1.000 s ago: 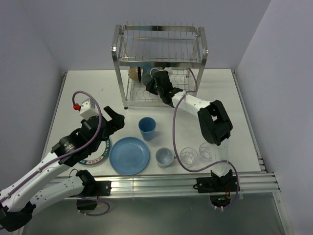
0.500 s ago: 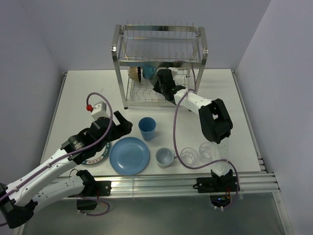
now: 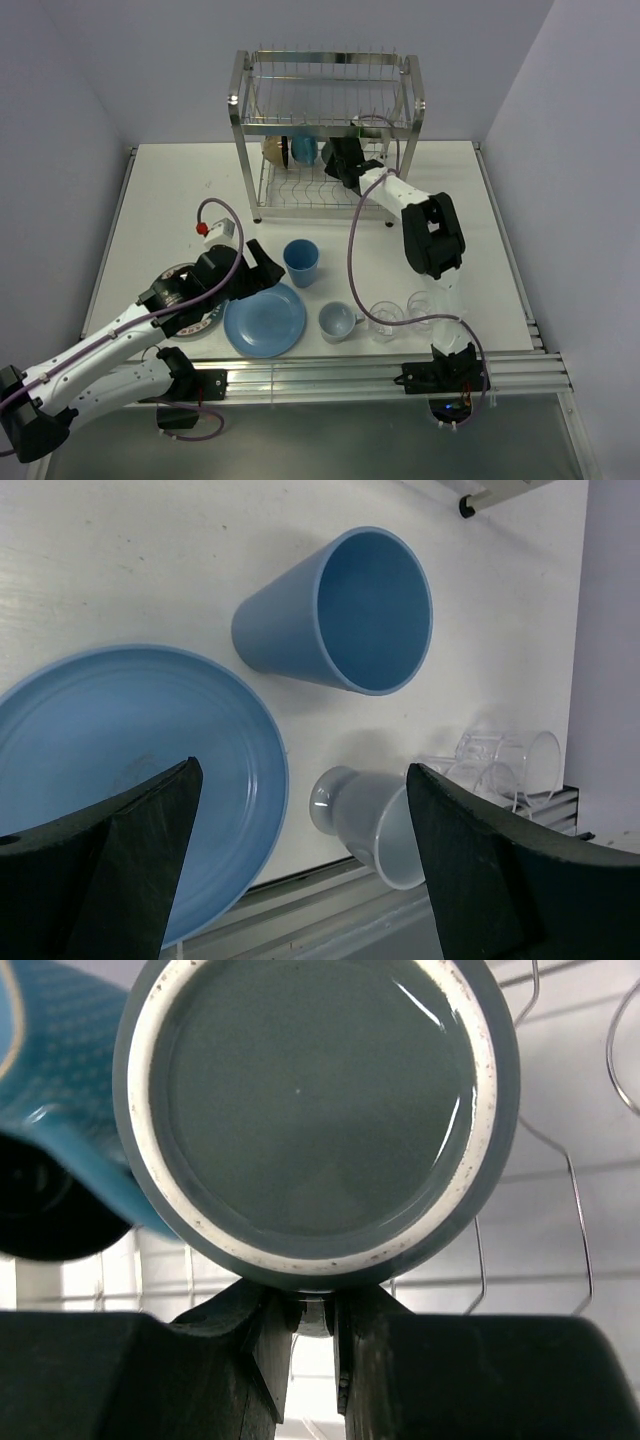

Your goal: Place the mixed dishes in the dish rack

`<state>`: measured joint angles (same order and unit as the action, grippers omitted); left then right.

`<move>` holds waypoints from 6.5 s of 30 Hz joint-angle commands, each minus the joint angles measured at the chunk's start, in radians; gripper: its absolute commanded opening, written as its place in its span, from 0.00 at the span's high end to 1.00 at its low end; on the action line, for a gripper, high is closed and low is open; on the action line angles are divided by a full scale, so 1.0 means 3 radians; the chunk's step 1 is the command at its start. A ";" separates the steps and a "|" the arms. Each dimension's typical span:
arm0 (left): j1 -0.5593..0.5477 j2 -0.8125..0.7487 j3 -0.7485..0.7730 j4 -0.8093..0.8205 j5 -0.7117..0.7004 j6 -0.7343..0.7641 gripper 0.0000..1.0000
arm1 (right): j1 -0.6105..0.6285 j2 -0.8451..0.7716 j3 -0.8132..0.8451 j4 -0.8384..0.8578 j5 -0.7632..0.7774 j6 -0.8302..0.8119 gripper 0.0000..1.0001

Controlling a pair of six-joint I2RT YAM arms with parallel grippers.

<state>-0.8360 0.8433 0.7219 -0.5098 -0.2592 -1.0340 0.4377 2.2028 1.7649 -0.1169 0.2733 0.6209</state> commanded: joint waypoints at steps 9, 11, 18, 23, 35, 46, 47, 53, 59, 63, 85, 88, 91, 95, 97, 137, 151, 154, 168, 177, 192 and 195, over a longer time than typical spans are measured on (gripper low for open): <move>-0.0332 0.0344 0.0063 0.0303 0.0082 -0.0112 0.12 | -0.0099 0.0618 0.1382 -0.0403 0.0204 -0.0438 1.00; -0.0424 0.0410 0.0073 0.0354 0.0082 -0.0148 0.12 | -0.0104 0.0690 0.1546 -0.0504 0.0229 -0.0484 0.99; -0.0588 0.0564 0.0079 0.0416 0.0026 -0.0250 0.12 | -0.0125 0.0711 0.1593 -0.0643 0.0168 -0.0520 0.36; -0.0598 0.0508 0.0079 0.0365 -0.0005 -0.0281 0.11 | -0.0130 0.0578 0.1322 -0.0577 0.0137 -0.0484 0.21; -0.0879 0.0498 0.0058 0.0365 -0.0066 -0.0516 0.12 | -0.0104 -0.0001 0.0451 -0.0234 0.0065 -0.0494 0.16; -0.0977 0.0584 0.0140 0.0324 -0.0179 -0.0516 0.12 | -0.0114 0.0419 0.1147 -0.0464 0.0137 -0.0791 0.24; -0.0977 0.0605 0.0170 0.0314 -0.0184 -0.0511 0.12 | -0.0114 0.0470 0.1193 -0.0495 0.0147 -0.0801 0.25; -0.0977 0.0539 0.0156 0.0298 -0.0205 -0.0506 0.11 | -0.0140 0.0608 0.1403 -0.0582 0.0198 -0.0832 0.29; -0.0977 0.0497 0.0145 0.0298 -0.0205 -0.0496 0.11 | -0.0150 0.0665 0.1434 -0.0653 0.0168 -0.0796 0.48; -0.0977 0.0462 0.0140 0.0288 -0.0210 -0.0491 0.11 | -0.0145 0.0634 0.1291 -0.0592 0.0137 -0.0766 0.55; -0.0977 0.0390 0.0063 0.0314 -0.0215 -0.0521 0.11 | -0.0135 0.0328 0.0908 -0.0444 0.0004 -0.0740 1.00; -0.0977 0.0370 0.0058 0.0314 -0.0210 -0.0526 0.11 | -0.0120 0.0230 0.0811 -0.0423 -0.0006 -0.0776 1.00; -0.0977 0.0334 0.0028 0.0324 -0.0210 -0.0542 0.11 | -0.0094 0.0103 0.0672 -0.0357 -0.0001 -0.0822 1.00; -0.0977 0.0318 0.0012 0.0355 -0.0205 -0.0542 0.11 | -0.0073 -0.0005 0.0586 -0.0362 0.0030 -0.0863 1.00; -0.0977 0.0339 0.0007 0.0360 -0.0194 -0.0542 0.11 | -0.0073 -0.0041 0.0555 -0.0382 0.0025 -0.0883 1.00; -0.1478 0.0784 -0.0279 0.0835 -0.0067 -0.1048 0.14 | 0.0049 -0.1140 -0.1009 -0.0091 -0.0303 -0.0474 0.21; -0.1508 0.1464 -0.0126 0.1162 -0.0056 -0.1196 0.14 | 0.0381 -0.2106 -0.2271 0.0205 -0.0379 -0.0285 0.21; -0.1508 0.1581 -0.0100 0.1173 -0.0087 -0.1201 0.16 | 0.0473 -0.2499 -0.2624 0.0196 -0.0364 -0.0178 0.21; -0.1498 0.1122 -0.0279 0.1296 -0.0133 -0.0952 1.00 | 0.0980 -0.4846 -0.3531 -0.0969 -0.0844 0.0604 0.22; -0.1519 -0.0401 -0.0907 0.1800 -0.0297 0.0075 1.00 | 0.0975 -0.6205 -0.4112 -0.0808 -0.2194 0.1696 0.22; -0.1519 -0.0863 -0.1026 0.2813 0.0041 0.1012 1.00 | 0.0985 -0.6939 -0.4773 0.0200 -0.2752 0.2956 0.26; -0.1519 -0.0745 -0.1005 0.2936 0.0102 0.1130 1.00 | 0.0980 -0.6903 -0.4784 0.0344 -0.2762 0.3069 0.27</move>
<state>-1.2865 0.6098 0.3904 0.1719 -0.2710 -0.7609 0.7326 0.1307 0.3286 -0.1280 -0.5190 1.4750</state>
